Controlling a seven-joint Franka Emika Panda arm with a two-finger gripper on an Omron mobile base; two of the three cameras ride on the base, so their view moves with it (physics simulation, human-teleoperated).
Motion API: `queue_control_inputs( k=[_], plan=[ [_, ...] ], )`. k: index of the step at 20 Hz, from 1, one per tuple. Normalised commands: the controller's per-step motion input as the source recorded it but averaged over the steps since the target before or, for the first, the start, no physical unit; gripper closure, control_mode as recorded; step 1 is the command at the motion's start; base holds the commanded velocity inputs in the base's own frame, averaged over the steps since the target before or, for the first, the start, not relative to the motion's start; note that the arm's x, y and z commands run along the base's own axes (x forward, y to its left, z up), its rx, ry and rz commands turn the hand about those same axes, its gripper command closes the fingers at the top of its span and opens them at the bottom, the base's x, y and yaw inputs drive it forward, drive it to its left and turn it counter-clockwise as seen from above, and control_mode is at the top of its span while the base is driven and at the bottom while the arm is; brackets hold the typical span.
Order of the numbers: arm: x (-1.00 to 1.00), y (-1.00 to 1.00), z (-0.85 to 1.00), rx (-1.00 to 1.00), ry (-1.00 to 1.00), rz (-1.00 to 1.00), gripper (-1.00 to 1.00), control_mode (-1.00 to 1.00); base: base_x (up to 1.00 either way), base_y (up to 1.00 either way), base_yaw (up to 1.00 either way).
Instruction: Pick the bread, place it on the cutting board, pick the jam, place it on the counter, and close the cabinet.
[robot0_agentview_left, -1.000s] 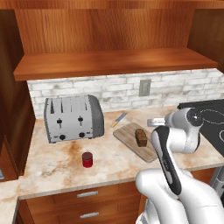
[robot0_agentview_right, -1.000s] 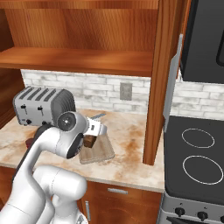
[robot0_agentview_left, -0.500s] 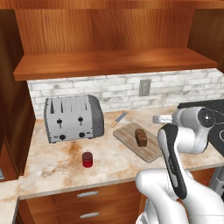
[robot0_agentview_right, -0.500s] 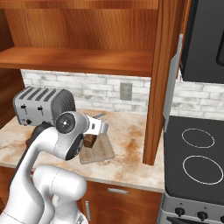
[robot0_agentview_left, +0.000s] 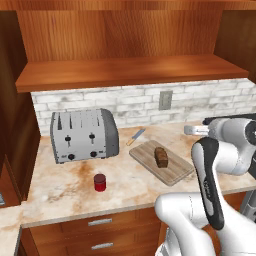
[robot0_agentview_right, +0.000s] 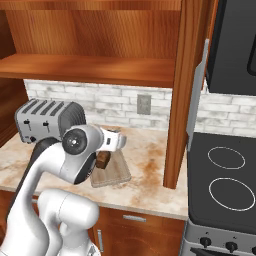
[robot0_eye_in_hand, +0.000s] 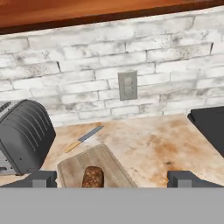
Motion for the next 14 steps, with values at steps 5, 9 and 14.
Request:
queue_control_inputs(
  k=[5,9,14],
  plan=[
    [-0.3,-0.04,0.15,0.0,-0.15,0.0,-1.0,-1.0,0.0,0.0,0.0],
    [-0.34,0.0,0.14,0.0,-0.15,0.0,-1.0,-1.0,0.0,0.0,0.0],
    [-0.36,0.0,0.14,0.0,-0.14,0.0,-1.0,-1.0,0.0,0.0,0.0]
  ],
)
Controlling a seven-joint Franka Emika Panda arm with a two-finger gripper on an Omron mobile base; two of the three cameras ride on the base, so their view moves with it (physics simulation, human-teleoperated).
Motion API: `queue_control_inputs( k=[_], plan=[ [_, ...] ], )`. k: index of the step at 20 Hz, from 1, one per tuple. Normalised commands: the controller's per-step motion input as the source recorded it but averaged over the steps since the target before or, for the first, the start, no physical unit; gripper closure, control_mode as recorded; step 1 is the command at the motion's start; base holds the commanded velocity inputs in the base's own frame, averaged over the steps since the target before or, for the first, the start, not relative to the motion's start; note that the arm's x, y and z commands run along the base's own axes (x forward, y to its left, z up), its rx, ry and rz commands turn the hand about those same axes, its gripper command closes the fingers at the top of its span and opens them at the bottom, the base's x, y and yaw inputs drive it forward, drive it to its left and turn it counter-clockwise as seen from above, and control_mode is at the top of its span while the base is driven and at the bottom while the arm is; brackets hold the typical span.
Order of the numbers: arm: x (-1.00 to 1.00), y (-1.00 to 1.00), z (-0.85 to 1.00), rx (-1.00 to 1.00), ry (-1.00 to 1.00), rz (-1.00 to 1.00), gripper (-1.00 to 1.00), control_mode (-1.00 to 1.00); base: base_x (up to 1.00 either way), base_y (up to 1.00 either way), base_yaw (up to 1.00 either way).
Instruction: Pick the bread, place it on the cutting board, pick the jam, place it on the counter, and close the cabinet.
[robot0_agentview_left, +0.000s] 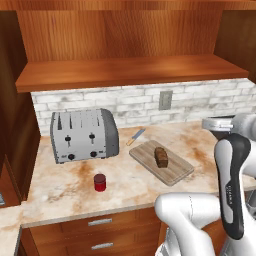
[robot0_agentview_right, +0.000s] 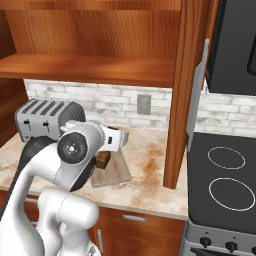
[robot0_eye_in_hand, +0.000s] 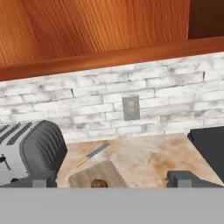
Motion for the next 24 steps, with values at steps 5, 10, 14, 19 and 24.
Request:
queue_control_inputs(
  k=[5,10,14,19,24],
  plan=[
    [-0.39,0.0,0.11,0.0,-0.15,0.0,-1.0,-1.0,0.0,0.0,0.0],
    [-0.42,0.0,0.03,-0.03,-0.22,0.0,-1.0,-1.0,0.0,0.0,0.0],
    [-0.49,0.0,0.02,-0.05,-0.23,0.0,-1.0,-1.0,0.0,0.0,0.0],
    [-0.55,0.0,0.0,-0.1,-0.22,0.0,-1.0,-1.0,0.0,0.0,0.0],
    [-0.46,0.0,0.0,-0.06,-0.17,0.0,-1.0,-1.0,0.0,0.0,0.0]
  ],
)
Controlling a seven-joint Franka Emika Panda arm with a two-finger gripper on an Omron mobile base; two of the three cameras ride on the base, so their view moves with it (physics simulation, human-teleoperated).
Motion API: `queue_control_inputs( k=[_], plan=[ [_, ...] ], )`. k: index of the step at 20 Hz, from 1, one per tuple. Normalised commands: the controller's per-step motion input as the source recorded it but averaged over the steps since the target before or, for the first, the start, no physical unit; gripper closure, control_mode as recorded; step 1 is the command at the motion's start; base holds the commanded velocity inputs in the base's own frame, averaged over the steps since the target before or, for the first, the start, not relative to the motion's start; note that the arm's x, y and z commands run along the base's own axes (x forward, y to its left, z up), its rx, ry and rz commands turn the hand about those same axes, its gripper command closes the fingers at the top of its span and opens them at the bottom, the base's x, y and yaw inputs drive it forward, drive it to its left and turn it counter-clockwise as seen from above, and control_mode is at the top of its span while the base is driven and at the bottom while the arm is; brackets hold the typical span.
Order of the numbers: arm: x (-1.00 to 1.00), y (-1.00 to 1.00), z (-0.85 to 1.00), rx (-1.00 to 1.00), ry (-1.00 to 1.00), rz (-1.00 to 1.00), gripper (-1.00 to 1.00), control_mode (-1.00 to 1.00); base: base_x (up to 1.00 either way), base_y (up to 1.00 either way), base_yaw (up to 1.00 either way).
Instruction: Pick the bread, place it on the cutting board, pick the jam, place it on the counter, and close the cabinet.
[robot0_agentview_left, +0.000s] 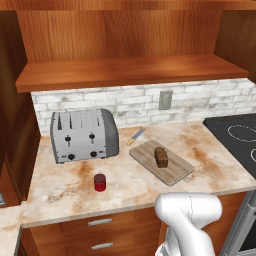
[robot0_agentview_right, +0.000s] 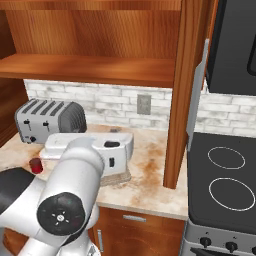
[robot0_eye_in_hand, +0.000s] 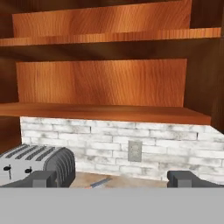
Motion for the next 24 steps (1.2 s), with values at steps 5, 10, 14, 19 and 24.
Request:
queue_control_inputs(
  k=[5,10,14,19,24],
  plan=[
    [-0.47,0.04,0.0,-0.09,-0.13,-0.02,-1.0,-1.0,0.0,0.0,0.0],
    [-0.37,0.0,0.0,-0.04,-0.08,-0.04,-1.0,-1.0,0.0,0.0,0.0],
    [-0.34,0.0,0.0,-0.03,-0.06,-0.04,-1.0,-1.0,0.0,0.0,0.0],
    [-0.3,0.0,0.0,-0.01,-0.05,-0.05,-1.0,-1.0,0.0,0.0,0.0],
    [-0.2,-0.04,0.0,0.0,0.0,-0.04,-1.0,-1.0,0.0,0.0,0.0]
  ],
)
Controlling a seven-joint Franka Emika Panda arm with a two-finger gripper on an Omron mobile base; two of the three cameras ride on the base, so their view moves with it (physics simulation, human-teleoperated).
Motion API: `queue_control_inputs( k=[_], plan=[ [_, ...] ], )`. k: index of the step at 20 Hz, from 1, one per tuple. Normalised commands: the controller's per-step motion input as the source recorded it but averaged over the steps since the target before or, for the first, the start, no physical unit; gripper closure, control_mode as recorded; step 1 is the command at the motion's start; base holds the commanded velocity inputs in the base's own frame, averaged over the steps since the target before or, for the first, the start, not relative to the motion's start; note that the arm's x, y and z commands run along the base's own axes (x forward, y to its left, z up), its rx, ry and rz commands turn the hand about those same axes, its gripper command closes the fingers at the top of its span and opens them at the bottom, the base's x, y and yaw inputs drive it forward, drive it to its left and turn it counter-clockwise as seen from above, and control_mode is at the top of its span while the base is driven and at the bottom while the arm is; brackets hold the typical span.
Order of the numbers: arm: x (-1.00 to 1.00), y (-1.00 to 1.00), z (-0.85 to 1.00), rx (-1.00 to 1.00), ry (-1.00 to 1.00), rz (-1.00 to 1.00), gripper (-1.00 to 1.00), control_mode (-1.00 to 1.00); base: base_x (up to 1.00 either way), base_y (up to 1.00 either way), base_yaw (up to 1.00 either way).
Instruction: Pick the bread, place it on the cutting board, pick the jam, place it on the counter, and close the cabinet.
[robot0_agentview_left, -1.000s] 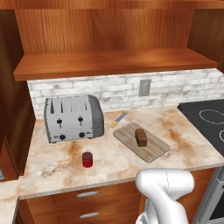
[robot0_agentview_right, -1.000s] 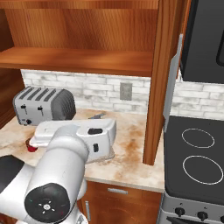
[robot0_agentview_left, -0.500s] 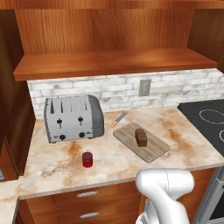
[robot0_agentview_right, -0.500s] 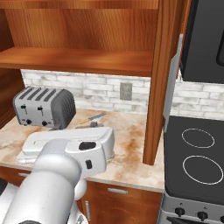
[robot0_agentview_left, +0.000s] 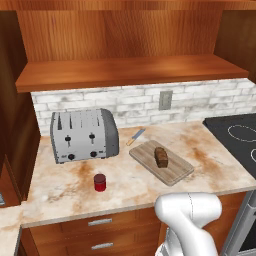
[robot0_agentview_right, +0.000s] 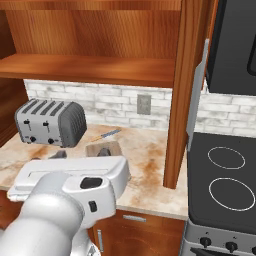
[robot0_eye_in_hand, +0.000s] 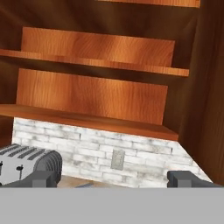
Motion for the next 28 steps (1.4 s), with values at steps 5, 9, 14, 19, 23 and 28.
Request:
queue_control_inputs(
  k=[5,9,14,19,23,28],
  plan=[
    [-0.17,-0.05,0.0,0.0,0.0,-0.03,-1.0,-1.0,0.0,0.0,0.0],
    [-0.1,-0.05,0.0,0.0,0.0,-0.04,-1.0,-1.0,0.0,0.0,0.0],
    [-0.22,-0.08,0.0,0.0,-0.01,-0.04,-1.0,-1.0,0.0,0.0,0.0],
    [-0.26,-0.1,0.0,0.0,-0.02,-0.05,-1.0,-1.0,0.0,0.0,0.0],
    [-0.25,-0.08,0.0,0.0,-0.03,-0.08,-1.0,-1.0,0.0,0.0,0.0],
    [-0.2,-0.13,0.0,0.0,-0.03,-0.09,-1.0,-1.0,0.0,0.0,0.0]
  ],
)
